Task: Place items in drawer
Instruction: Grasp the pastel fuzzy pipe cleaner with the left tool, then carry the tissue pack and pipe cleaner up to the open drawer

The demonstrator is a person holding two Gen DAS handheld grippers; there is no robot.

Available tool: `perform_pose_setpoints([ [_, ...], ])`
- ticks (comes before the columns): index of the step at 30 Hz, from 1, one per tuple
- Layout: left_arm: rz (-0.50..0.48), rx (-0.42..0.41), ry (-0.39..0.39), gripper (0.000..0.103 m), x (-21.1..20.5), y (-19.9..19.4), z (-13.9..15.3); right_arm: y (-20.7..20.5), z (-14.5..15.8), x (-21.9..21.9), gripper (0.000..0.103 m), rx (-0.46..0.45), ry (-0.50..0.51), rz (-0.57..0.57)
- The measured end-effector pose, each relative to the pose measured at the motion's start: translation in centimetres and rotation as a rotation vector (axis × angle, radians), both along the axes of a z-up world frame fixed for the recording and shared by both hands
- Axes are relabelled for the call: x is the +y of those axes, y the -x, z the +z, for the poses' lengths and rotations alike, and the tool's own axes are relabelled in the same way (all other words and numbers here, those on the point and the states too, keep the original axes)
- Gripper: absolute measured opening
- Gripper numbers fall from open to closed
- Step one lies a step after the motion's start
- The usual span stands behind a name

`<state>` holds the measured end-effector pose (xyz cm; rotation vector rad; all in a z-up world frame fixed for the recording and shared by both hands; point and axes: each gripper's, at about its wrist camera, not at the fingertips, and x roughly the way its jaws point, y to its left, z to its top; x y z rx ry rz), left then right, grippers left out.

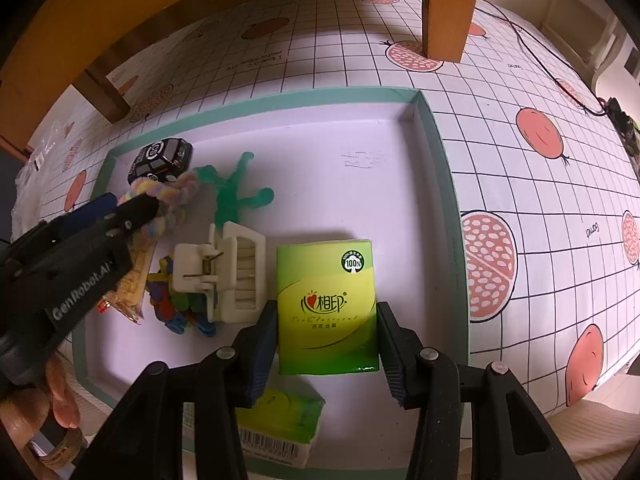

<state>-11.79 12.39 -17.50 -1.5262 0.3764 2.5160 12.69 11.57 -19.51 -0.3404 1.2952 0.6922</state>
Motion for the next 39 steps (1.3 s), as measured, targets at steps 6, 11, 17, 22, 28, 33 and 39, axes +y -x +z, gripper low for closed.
perform_pose_setpoints([
  [6, -0.029, 0.012, -0.030, 0.016, 0.1, 0.0, 0.3, -0.2, -0.1, 0.1, 0.050, 0.001, -0.001, -0.011],
  [11, -0.011, 0.008, -0.109, 0.010, -0.6, 0.0, 0.7, -0.6, -0.1, -0.4, 0.050, 0.005, -0.004, -0.039],
  [17, 0.063, -0.016, -0.199, 0.008, -2.2, 0.2, 0.9, -0.5, 0.0, -0.5, 0.050, 0.005, -0.020, -0.043],
  [22, 0.154, -0.044, -0.306, 0.008, -4.2, 0.5, 0.9, -0.7, 0.5, -0.6, 0.049, -0.004, -0.049, -0.058],
  [28, 0.216, -0.046, -0.397, 0.007, -5.7, 0.4, 1.5, -0.9, 1.4, -0.1, 0.049, -0.030, -0.089, -0.085],
  [33, 0.235, -0.048, -0.446, 0.007, -6.3, 0.2, 2.3, -1.3, 3.0, -1.5, 0.049, -0.055, -0.147, -0.099],
  [39, 0.209, -0.010, -0.471, 0.007, -6.1, -0.7, 4.6, -0.9, 5.9, -1.5, 0.049, -0.105, -0.256, -0.108],
])
